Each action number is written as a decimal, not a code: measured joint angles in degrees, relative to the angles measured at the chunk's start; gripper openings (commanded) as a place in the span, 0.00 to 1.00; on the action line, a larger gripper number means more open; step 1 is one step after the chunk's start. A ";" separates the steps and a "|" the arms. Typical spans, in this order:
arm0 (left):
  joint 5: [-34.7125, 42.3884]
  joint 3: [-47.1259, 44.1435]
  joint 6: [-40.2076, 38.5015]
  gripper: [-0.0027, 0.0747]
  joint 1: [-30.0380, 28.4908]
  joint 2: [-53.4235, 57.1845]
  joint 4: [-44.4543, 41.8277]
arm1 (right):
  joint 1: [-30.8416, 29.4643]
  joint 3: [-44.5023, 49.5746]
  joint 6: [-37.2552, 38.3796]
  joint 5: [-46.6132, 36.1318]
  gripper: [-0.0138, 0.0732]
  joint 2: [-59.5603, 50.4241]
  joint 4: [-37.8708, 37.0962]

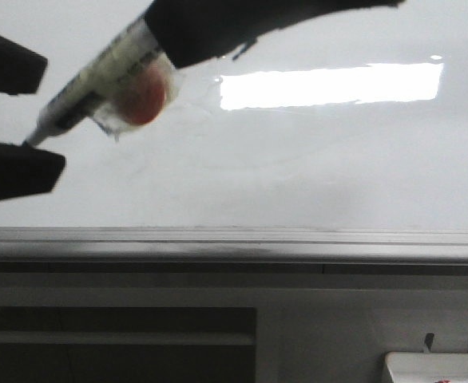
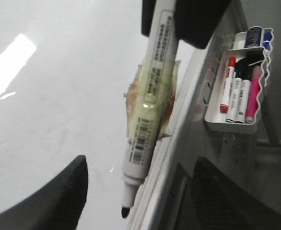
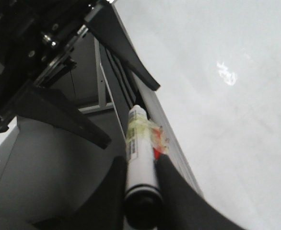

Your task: Write number 2 on whiteboard

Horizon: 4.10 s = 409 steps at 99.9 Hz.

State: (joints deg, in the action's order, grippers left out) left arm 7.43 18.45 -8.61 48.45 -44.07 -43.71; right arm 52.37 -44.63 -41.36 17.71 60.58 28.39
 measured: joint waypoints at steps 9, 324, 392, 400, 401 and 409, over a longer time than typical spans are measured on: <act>-1.40 0.00 0.00 0.60 0.00 5.01 2.10 | -1.55 0.00 0.00 -0.79 0.07 -0.62 0.00; -4.94 0.00 0.00 0.01 -17.34 27.13 24.77 | -12.70 -4.12 27.98 -12.60 0.07 7.35 -21.47; -5.14 0.00 0.00 0.01 -17.34 27.13 24.77 | -7.85 -1.69 28.01 -8.74 0.10 9.40 -20.56; -5.17 -0.10 0.00 0.01 -17.34 27.13 24.77 | -7.51 -2.04 28.01 -9.13 0.10 10.20 -20.33; -5.17 -0.10 0.00 0.01 -17.34 27.13 24.77 | -7.51 -2.04 28.01 -9.13 0.10 10.20 -20.22; -5.28 -0.10 0.00 0.01 -17.34 27.13 24.77 | -7.96 -2.04 28.01 -8.68 0.10 9.92 -19.96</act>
State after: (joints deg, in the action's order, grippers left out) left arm 2.16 18.35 -8.61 31.11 -16.95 -18.94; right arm 44.40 -46.67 -13.35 9.03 70.49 8.42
